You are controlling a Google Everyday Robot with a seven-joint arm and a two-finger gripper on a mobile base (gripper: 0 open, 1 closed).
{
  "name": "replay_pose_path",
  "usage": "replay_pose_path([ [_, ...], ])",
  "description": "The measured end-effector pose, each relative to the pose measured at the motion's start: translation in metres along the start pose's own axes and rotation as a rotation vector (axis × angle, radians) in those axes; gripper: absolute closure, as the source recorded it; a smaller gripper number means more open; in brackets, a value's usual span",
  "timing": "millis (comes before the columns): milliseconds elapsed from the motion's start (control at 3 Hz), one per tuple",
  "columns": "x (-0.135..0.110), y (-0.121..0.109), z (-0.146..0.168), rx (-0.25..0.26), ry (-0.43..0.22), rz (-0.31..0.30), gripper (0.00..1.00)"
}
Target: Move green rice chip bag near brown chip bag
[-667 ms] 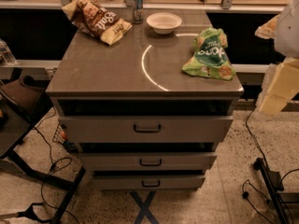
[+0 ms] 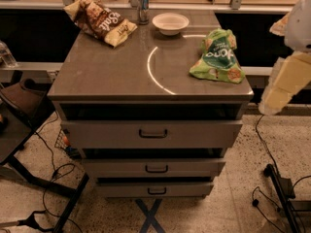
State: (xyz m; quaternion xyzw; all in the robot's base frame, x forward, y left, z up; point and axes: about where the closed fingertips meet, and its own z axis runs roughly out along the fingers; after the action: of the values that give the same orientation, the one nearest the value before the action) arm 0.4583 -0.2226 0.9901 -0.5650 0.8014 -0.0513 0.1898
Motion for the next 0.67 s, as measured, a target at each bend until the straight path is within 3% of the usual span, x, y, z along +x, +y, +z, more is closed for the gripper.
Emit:
replay_pose_path([
  [333, 0.015, -0.049, 0.013, 0.068, -0.027, 0.189, 0.0],
  [667, 0.035, -0.114, 0.035, 0.166, -0.094, 0.422, 0.0],
])
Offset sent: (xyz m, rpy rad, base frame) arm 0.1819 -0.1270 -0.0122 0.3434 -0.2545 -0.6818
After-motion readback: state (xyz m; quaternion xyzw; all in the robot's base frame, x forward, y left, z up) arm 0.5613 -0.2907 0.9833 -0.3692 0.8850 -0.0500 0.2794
